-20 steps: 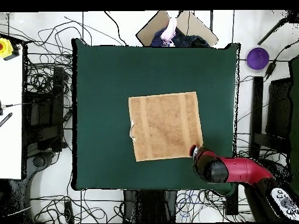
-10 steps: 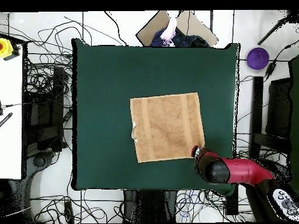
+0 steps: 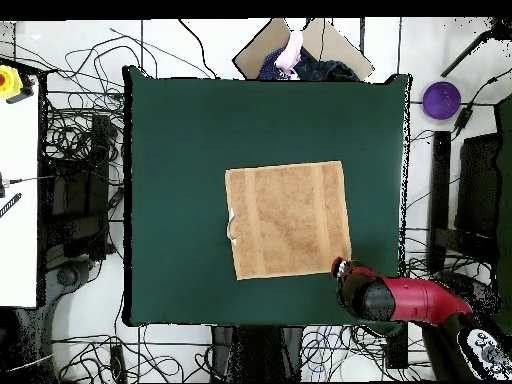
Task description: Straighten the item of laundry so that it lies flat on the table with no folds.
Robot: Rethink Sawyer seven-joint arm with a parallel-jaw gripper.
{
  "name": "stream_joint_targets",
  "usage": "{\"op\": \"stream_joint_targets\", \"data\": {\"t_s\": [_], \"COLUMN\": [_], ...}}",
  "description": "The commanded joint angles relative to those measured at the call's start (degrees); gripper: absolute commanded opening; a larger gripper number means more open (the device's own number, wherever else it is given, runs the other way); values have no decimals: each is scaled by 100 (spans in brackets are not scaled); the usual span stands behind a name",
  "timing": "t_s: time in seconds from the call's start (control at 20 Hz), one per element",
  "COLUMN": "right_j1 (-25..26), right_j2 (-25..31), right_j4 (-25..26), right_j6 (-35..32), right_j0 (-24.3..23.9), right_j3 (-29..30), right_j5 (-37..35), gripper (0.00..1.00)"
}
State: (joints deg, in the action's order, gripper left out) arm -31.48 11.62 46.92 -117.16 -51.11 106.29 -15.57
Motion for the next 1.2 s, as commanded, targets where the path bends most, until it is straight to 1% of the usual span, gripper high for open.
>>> {"op": "stream_joint_targets", "data": {"t_s": [0.05,0.25,0.4,0.6,0.75,1.0,1.2], "right_j1": [43,-30,-70,-14,97,-142,-176], "right_j2": [-101,-28,-196,-59,-1,237,366], "right_j4": [-96,-265,-177,-124,-117,-132,-153], "right_j6": [-420,-408,-587,-332,-370,-258,-286], "right_j0": [178,116,342,481,606,743,883], "right_j3": [-363,-281,-256,-331,-302,59,318], "right_j5": [126,-2,163,-10,139,232,374], "gripper": [100,100,100,100,100,100,100]}}
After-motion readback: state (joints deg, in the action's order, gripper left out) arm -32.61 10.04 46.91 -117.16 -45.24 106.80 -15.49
